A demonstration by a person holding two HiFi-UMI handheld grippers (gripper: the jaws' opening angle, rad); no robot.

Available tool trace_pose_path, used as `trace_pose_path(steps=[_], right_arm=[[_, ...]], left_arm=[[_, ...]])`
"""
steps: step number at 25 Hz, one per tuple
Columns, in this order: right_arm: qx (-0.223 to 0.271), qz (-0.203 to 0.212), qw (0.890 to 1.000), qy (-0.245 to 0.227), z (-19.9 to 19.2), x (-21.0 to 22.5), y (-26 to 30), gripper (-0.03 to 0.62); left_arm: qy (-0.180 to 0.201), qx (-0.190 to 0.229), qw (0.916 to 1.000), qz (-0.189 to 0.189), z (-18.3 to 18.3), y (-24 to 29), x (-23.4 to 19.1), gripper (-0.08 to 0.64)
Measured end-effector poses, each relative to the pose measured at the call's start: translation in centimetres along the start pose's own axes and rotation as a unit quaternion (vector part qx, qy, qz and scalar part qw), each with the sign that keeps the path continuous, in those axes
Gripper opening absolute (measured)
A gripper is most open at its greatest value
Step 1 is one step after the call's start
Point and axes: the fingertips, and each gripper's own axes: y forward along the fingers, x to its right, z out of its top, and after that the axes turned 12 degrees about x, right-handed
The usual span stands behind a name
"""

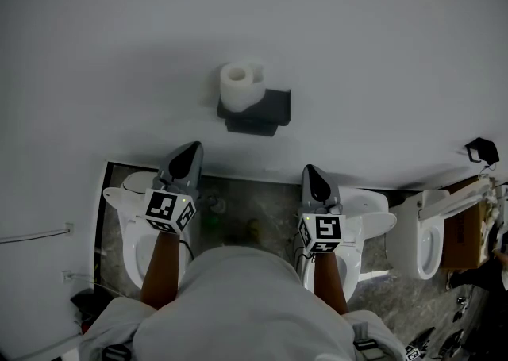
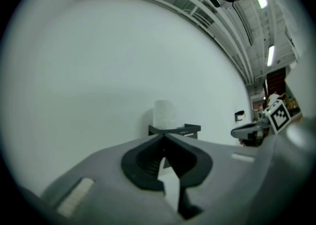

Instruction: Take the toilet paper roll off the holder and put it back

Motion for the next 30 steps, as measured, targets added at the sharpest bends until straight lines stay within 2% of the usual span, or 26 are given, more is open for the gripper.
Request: trace_pose_path(steps=[16,24,30], right_arm=[[0.002,0.002,1.0,0.015,0.5,-1.9,-2.4,0.002],[0.013,0.0,1.0,-0.001,0.9,-2.8,-4.2,0.002],[-0.002,-0.016,1.0,0.014,0.1,-2.2,-7.1,0.002]], left_arm=[[0.009,-0.001,0.9999,-0.005,0.7,-3.1,0.9,0.0],[0.003,0.015,0.9999,-0.002,0.7,-4.4,0.9,0.0],[-0.002,-0.007,0.9999,-0.01,-0.4,-6.2,3.3,0.0]])
